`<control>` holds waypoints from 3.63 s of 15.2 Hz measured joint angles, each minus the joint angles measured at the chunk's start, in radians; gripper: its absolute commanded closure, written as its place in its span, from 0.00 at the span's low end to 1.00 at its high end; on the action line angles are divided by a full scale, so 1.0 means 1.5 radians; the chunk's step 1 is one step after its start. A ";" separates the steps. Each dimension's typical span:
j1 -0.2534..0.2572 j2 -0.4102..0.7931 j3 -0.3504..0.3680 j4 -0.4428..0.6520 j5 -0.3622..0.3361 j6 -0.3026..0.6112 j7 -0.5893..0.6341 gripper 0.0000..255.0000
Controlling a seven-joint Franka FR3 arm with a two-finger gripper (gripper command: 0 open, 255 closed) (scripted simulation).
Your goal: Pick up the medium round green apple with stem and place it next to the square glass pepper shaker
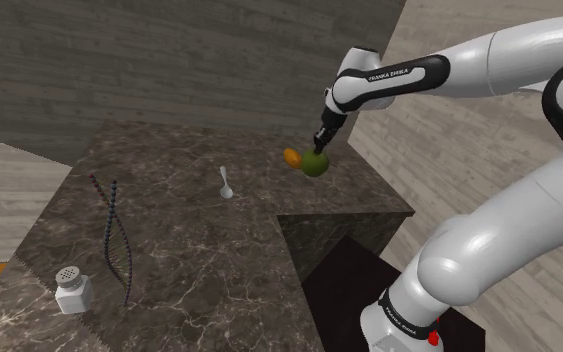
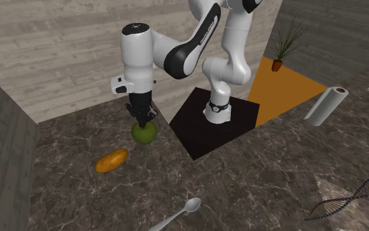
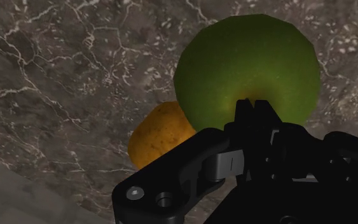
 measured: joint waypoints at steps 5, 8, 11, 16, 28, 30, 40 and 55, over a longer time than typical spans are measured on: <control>0.000 -0.016 0.003 0.032 -0.001 -0.048 0.000 1.00; 0.001 -0.025 0.006 0.051 -0.001 -0.075 0.001 1.00; 0.001 -0.028 0.008 0.075 0.000 -0.103 0.000 1.00; 0.002 -0.036 0.011 0.113 0.001 -0.148 -0.001 1.00; 0.045 -0.081 0.106 0.101 0.008 -0.192 0.129 1.00; 0.058 -0.086 0.133 0.091 0.013 -0.189 0.166 1.00; 0.117 -0.063 0.250 0.126 0.036 -0.214 0.329 1.00; 0.198 0.104 0.412 0.304 0.014 -0.250 0.578 1.00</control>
